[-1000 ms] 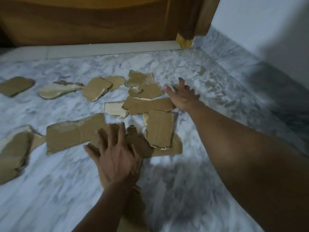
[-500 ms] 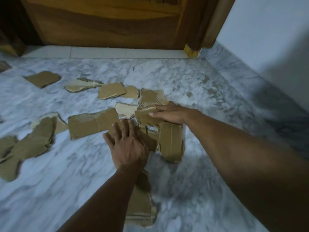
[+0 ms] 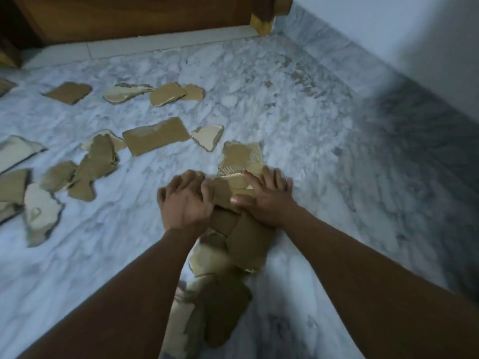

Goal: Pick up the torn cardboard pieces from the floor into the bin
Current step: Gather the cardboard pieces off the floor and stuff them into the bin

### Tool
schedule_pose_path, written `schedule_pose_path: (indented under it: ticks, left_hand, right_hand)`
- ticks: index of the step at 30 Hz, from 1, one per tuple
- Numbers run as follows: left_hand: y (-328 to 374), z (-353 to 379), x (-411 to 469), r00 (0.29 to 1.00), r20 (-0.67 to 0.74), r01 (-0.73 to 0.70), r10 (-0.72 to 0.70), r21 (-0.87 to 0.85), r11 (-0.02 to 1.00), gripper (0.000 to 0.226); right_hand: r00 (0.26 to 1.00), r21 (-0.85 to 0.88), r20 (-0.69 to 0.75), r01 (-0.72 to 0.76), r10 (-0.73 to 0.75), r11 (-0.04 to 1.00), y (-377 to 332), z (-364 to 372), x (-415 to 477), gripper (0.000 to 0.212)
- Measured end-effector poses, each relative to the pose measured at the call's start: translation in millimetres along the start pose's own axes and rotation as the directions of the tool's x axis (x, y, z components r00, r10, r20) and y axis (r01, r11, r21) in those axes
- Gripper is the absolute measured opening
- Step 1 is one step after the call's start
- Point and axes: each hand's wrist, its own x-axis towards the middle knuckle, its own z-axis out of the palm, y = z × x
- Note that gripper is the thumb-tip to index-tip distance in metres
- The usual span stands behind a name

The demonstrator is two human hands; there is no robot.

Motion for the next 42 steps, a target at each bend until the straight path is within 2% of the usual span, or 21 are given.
schedule_pose_path:
  ticks: [5,8,10,12,14,18,20,22,23,25,26,28,33,35,37,40,42]
  left_hand:
    - [-14.5,-7.4,-39.3,0.994,0.111,-0.017,0.006,0.094,0.995,0.073]
    - [-24.5,-8.5,-65.1,0.994,0.106,-0.018,0.003,0.138,0.990,0.079]
    - [-19.5,-14.1,-68.4,0.991,0.118,0.049,-0.063,0.117,0.992,0.086]
    - [-12.7,-21.1,-66.7,0.966,0.171,0.182,-0.196,0.096,0.979,0.092]
    - [-3.7,-26.3,-69.3,0.940,0.198,0.268,-0.280,0.085,0.960,0.086]
    - [7.3,-28.5,-80.4,0.910,0.247,0.349,-0.333,-0.023,0.937,0.063]
    - [12.5,-39.6,-85.5,0.891,0.287,0.395,-0.351,-0.109,0.912,0.058]
    - [16.4,-49.3,-90.5,0.885,0.331,0.412,-0.329,-0.221,0.884,0.038]
    - [16.4,-52.3,-93.8,0.883,0.359,0.413,-0.302,-0.287,0.865,0.038]
    - [13.9,-58.1,-102.7,0.868,0.413,0.445,-0.277,-0.397,0.803,0.057]
    - [11.6,-58.5,-109.2,0.862,0.436,0.460,-0.258,-0.461,0.759,0.060]
    - [5.7,-56.4,-123.2,0.861,0.450,0.478,-0.238,-0.554,0.681,0.049]
    - [-6.0,-49.8,-150.3,0.880,0.402,0.473,-0.253,-0.705,0.528,0.031]
    - [-4.4,-51.5,-156.6,0.890,0.374,0.456,-0.261,-0.725,0.517,0.031]
    - [-1.0,-57.4,-164.0,0.907,0.356,0.421,-0.226,-0.732,0.536,0.045]
    - [-1.0,-62.1,-177.8,0.947,0.299,0.307,-0.115,-0.743,0.594,0.079]
    - [-0.9,-60.7,-188.7,0.959,0.274,0.269,-0.078,-0.780,0.565,0.089]
  right_hand:
    - [0.974,-0.072,-0.214,0.056,-0.071,0.996,-5.4,35.1,-46.3,0.087]
    - [0.966,-0.092,-0.237,0.082,-0.101,0.992,-11.6,32.2,-50.1,0.073]
    - [0.947,-0.118,-0.289,0.110,-0.140,0.987,-17.6,37.7,-57.5,0.078]
    - [0.931,0.011,-0.352,0.110,-0.100,0.994,-23.5,47.0,-66.1,0.093]
    - [0.927,0.184,-0.375,0.063,0.011,0.981,-29.8,50.0,-70.0,0.102]
    - [0.928,0.071,-0.370,-0.014,0.039,0.997,-39.9,51.8,-81.8,0.085]
    - [0.927,0.097,-0.371,-0.017,0.052,0.995,-42.1,56.5,-91.3,0.070]
    - [0.906,0.134,-0.418,-0.012,0.068,0.991,-41.6,68.1,-101.9,0.062]
    - [0.883,0.147,-0.464,-0.003,0.071,0.989,-43.7,74.0,-107.9,0.059]
    - [0.839,0.137,-0.539,0.009,0.068,0.990,-51.2,83.2,-118.5,0.052]
    - [0.835,0.129,-0.547,0.010,0.063,0.992,-54.6,85.2,-123.3,0.051]
    - [0.864,0.155,-0.500,0.027,0.055,0.988,-58.4,83.8,-131.4,0.052]
    - [0.908,0.193,-0.417,0.045,0.041,0.980,-64.2,81.3,-151.2,0.062]
    - [0.923,0.285,-0.379,0.049,0.065,0.957,-67.2,80.4,-160.6,0.060]
    - [0.935,0.399,-0.343,0.057,0.092,0.915,-68.2,78.3,-169.4,0.052]
    - [0.933,0.509,-0.349,0.107,0.092,0.854,-72.0,79.2,-184.8,0.043]
    - [0.927,0.541,-0.371,0.160,0.063,0.826,-76.8,80.8,-193.4,0.041]
